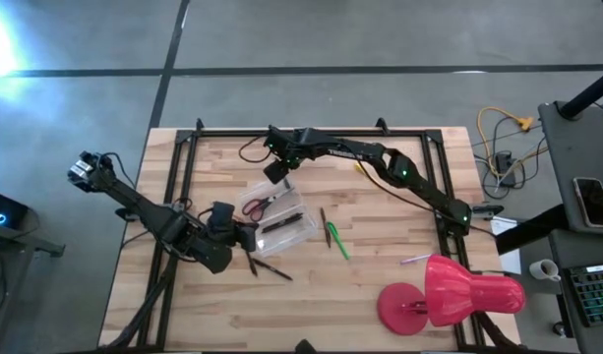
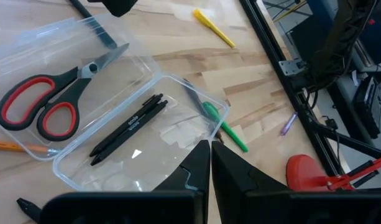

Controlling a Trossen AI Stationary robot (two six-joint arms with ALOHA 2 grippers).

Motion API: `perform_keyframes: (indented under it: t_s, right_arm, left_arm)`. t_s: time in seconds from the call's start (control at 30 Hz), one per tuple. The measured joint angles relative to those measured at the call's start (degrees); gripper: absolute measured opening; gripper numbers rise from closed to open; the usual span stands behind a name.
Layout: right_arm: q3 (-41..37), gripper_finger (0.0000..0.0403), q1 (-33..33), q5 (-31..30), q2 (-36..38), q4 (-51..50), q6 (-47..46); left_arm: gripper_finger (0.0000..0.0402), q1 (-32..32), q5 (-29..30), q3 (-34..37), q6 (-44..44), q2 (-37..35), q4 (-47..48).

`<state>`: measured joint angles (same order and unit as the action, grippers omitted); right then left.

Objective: Pick & place school supplies into a supply box
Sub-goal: Put the yellow pen into the stationery box

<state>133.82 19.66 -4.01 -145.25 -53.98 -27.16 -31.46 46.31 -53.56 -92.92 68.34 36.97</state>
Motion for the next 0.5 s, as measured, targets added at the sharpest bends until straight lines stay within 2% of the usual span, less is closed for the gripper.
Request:
perform_keyframes:
  t_s: [0.13,0.23,0.4,0.5]
  right_arm:
    - [-0.02,0.0159,-0.01,0.04,0.44,-0.16,1.27]
    - [-0.01,0.0155,-0.02,-0.26,2.65,-2.00,5.54]
    - [-0.46,0.0150,0.26,-4.68,7.74,-8.33,11.06]
    - [-3.24,0.0146,1.49,2.04,8.73,-10.63,12.46]
  left_arm:
    - [0.0000,0.00,0.13,0.00,-0.02,0.00,-0.02]
    - [0.0000,0.00,0.15,0.00,0.00,0.00,0.05]
    - [0.0000,0.01,0.20,0.02,0.00,0.00,0.94]
    - [0.0000,0.02,0.29,0.04,0.43,0.00,1.55]
